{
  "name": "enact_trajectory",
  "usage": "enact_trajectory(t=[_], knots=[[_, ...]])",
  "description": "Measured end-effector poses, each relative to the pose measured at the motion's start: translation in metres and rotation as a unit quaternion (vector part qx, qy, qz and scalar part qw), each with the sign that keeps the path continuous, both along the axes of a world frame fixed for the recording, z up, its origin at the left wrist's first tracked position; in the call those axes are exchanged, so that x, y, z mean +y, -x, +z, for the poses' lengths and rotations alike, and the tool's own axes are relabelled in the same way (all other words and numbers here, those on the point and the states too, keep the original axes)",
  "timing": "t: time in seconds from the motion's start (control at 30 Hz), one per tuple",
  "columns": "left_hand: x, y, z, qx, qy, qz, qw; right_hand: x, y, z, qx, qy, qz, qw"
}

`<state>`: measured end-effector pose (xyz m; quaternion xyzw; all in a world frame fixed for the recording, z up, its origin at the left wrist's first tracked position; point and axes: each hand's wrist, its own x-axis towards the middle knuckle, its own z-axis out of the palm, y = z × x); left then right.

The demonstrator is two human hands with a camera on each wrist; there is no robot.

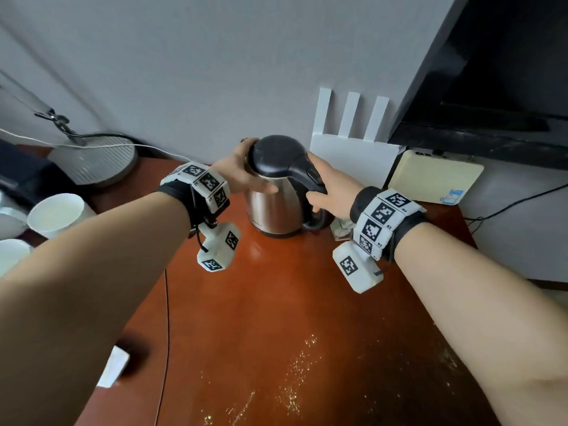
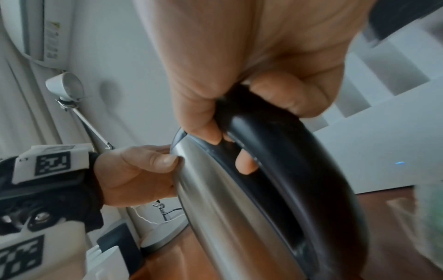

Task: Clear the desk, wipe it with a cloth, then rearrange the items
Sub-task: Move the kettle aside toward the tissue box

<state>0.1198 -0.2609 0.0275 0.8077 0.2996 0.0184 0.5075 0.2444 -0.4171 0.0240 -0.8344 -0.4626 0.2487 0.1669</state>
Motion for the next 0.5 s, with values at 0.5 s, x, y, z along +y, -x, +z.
enact_trajectory(t=[0.5], knots=[[0.129,0.113,0.029,0.082,-0.103,0.167,0.977,0.171,0.08,-0.001,0.022,-0.05,0.123,0.991]])
